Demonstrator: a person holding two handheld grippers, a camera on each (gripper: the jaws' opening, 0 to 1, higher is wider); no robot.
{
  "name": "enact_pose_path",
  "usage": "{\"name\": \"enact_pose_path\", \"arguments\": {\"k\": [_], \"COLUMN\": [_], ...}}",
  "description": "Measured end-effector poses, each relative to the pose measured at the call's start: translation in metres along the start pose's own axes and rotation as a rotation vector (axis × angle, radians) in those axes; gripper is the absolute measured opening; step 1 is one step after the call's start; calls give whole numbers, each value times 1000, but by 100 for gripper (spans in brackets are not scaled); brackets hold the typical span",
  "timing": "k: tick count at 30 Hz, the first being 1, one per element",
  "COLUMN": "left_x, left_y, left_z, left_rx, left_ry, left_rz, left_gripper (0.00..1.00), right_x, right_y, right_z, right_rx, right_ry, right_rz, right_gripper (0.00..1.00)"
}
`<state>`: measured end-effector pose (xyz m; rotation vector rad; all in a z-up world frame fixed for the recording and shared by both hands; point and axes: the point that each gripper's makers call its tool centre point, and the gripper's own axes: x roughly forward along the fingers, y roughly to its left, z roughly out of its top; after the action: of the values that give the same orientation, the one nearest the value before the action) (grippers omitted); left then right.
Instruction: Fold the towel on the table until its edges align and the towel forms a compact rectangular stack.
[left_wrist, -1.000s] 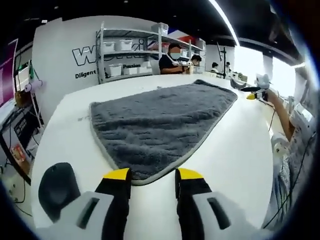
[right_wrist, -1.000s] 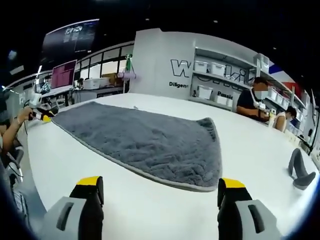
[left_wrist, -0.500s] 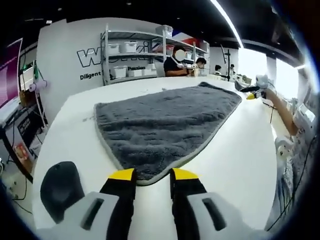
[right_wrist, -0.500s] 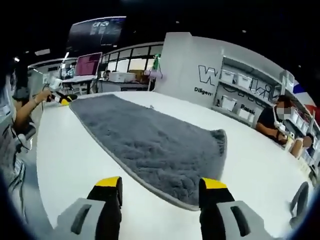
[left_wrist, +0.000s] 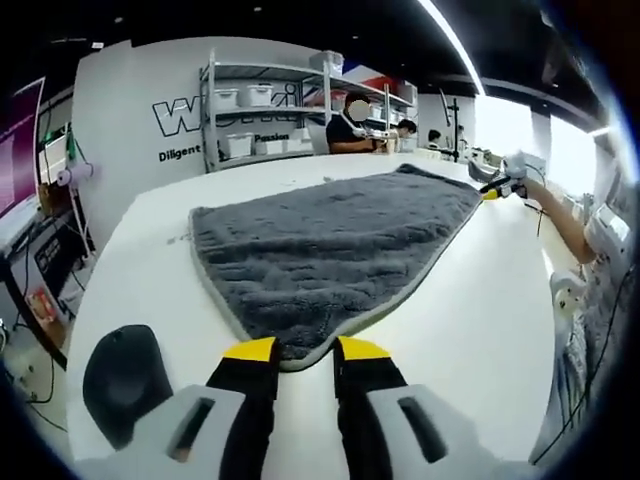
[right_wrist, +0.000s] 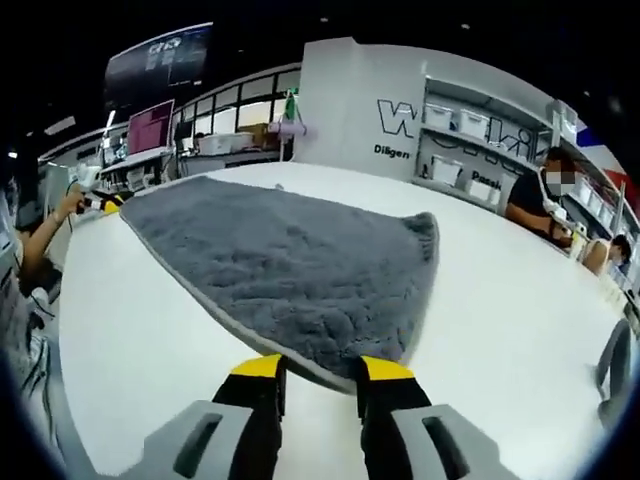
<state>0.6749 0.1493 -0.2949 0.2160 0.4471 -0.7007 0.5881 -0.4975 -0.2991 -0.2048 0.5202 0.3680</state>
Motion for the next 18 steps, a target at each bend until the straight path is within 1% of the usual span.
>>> {"name": "enact_pose_path", "arguments": {"k": [2, 6, 8, 12, 16, 18], "left_x": [1, 3, 3, 2, 2, 0], "left_y": [2, 5, 5, 5, 6, 6], "left_z": [0, 1, 1, 1, 1, 1], "left_rx": [-2, -4, -4, -3, -32, -52], "left_ry": [-7, -25, -25, -15, -22, -25], "left_rz": [13, 22, 24, 30, 32, 27], "left_gripper": [21, 16, 16, 13, 10, 9], "right_x": [1, 2, 2, 1, -1, -3], "right_y": [-2, -6, -7, -9, -8, -6], "right_z": [0, -1, -1, -2, -2, -2], "right_rx": [14, 33, 38, 48, 72, 102], "right_ry": [-8, -22, -26, -30, -39, -50], "right_rz": [-1, -27, -36, -54, -55, -42], "right_gripper": [21, 12, 10, 6, 5, 4]}}
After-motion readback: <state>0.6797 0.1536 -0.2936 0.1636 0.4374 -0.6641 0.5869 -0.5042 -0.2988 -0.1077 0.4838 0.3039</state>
